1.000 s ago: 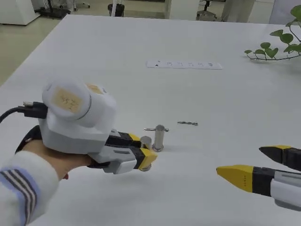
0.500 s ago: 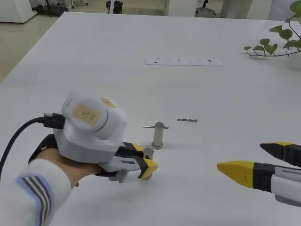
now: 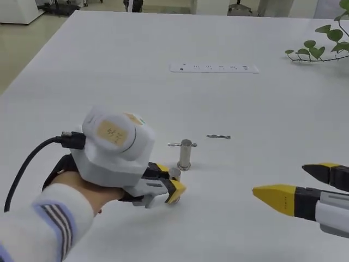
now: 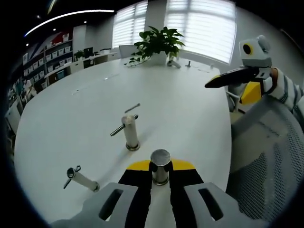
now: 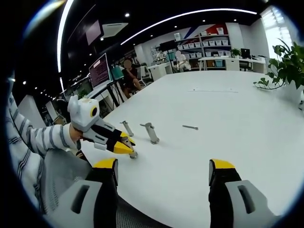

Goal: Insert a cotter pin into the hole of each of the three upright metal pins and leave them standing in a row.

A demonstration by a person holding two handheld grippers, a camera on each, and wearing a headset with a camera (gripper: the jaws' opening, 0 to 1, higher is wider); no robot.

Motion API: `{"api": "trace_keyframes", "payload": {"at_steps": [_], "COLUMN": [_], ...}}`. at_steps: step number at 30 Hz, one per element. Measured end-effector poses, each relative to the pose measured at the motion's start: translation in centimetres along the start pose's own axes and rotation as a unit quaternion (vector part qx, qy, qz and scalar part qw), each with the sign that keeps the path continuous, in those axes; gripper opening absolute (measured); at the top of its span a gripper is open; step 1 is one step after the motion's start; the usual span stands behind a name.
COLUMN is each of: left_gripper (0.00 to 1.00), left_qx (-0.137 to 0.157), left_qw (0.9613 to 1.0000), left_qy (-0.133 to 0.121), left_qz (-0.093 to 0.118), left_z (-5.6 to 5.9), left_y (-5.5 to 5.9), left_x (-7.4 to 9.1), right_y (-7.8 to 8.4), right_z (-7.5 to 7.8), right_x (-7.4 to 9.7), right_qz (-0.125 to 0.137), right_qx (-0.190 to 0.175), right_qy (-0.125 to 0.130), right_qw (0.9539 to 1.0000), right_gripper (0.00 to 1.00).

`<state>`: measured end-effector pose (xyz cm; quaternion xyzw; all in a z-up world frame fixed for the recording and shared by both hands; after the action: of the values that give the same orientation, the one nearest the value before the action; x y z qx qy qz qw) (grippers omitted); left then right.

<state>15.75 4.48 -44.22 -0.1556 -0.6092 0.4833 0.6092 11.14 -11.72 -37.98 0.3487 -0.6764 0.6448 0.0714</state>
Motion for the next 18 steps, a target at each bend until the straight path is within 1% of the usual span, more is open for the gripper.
{"api": "trace_keyframes", "payload": {"at_steps": [7, 13, 15, 18], "left_gripper": [0.10, 0.10, 0.10, 0.10], "left_qx": [-0.009, -0.014, -0.011, -0.022], "left_qw": [0.9999, 0.9999, 0.9999, 0.9997], "left_qy": [-0.003, -0.006, -0.006, -0.006], "left_qz": [-0.003, 0.000, 0.002, -0.001], "left_z": [-0.14, -0.24, -0.27, -0.15], "left_y": [0.45, 0.33, 0.34, 0.44], "left_x": [-0.12, -0.14, -0.14, -0.13], "right_y": [-0.12, 0.11, 0.10, 0.10], "right_z": [0.01, 0.06, 0.04, 0.00], "right_x": [-0.01, -0.09, -0.15, -0.22], "right_qz": [0.004, -0.002, -0.002, -0.003], "right_qx": [-0.006, -0.002, -0.002, -0.001], "right_qy": [-0.002, -0.002, -0.002, -0.003], "right_qw": [1.0000, 1.0000, 1.0000, 1.0000], "right_gripper": [0.76, 0.76, 0.76, 0.76]}}
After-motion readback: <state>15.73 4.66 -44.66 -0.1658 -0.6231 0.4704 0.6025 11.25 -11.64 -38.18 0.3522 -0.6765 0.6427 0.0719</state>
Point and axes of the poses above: the centre of the closed fingertips' face, and the gripper's own axes: x roughly backward along the fingers, z roughly to its right, y roughly out of its underside, the point moved 3 cm from there along x, roughly backward along the fingers, and after that the axes turned 10 degrees about y, right-handed, at the moved point
